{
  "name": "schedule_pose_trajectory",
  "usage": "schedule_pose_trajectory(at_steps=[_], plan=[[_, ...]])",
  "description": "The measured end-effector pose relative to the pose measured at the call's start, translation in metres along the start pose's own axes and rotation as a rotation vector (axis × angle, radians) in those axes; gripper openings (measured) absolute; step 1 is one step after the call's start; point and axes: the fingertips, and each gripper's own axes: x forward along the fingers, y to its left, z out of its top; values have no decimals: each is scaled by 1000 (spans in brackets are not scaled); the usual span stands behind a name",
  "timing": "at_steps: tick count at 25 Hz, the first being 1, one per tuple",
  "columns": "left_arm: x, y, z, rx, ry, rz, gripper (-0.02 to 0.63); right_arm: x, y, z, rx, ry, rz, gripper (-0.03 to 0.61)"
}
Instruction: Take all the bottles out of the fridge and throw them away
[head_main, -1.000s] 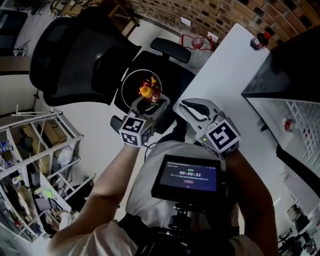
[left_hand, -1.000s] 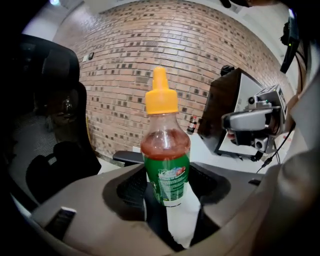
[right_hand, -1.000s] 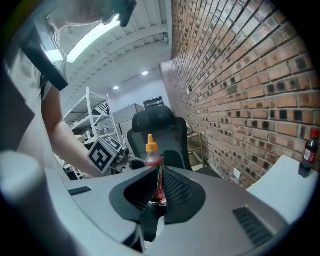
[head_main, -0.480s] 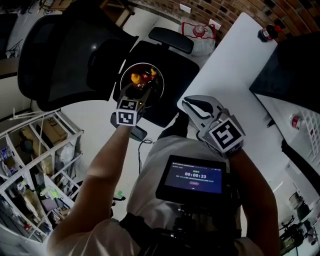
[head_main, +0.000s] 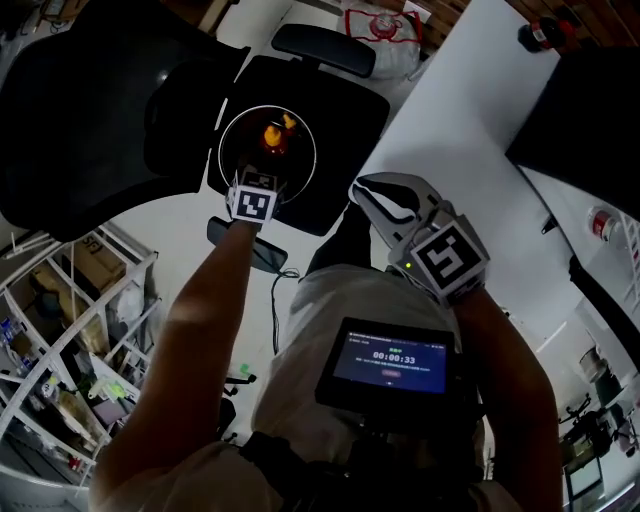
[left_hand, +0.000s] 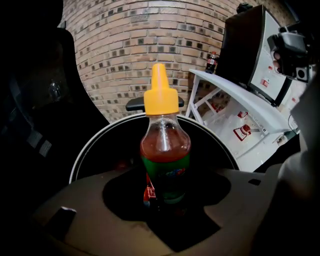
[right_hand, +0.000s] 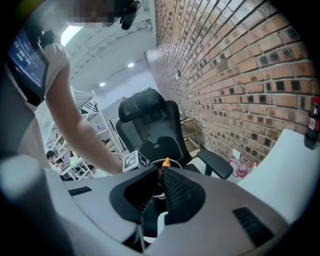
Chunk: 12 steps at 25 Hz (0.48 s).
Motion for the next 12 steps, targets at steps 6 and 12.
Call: schedule_pose_trajectory(at_steps=[6,12], plan=[[19,-1,-11,-52,100,-37,281,51,4,-10,5,26,55,8],[40,5,-14,-7,219,-86,281,97,24,-10,-11,46,130,8]])
